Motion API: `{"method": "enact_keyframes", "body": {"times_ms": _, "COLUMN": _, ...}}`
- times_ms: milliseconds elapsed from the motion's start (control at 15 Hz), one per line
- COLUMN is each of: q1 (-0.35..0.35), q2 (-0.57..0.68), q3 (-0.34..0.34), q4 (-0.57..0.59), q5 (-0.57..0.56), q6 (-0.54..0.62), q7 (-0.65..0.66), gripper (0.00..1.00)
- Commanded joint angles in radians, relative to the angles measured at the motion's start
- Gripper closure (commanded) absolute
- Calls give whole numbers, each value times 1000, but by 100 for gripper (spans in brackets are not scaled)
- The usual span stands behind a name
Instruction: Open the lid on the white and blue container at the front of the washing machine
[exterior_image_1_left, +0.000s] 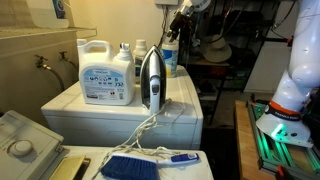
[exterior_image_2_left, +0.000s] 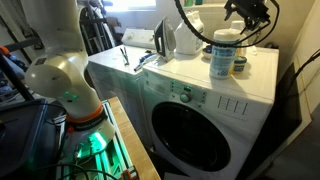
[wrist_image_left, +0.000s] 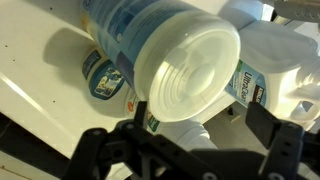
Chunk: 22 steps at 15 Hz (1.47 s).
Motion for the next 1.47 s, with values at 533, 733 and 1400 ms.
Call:
{"method": "enact_keyframes", "body": {"times_ms": 533, "q1": -23, "q2": -6, "q3": 9, "q4": 23, "q5": 80, "q6": -84, "q7": -51, "gripper": 0}}
{"method": "enact_keyframes", "body": {"times_ms": 733, "q1": -22, "q2": -21, "q3": 7, "q4": 27, "q5": 90, "q6": -103, "q7": -53, "gripper": 0}}
{"method": "enact_keyframes", "body": {"times_ms": 1400, "q1": 12, "q2": -113, "q3": 15, "q4": -12, "q5": 129, "q6": -199, "q7": -115, "gripper": 0}}
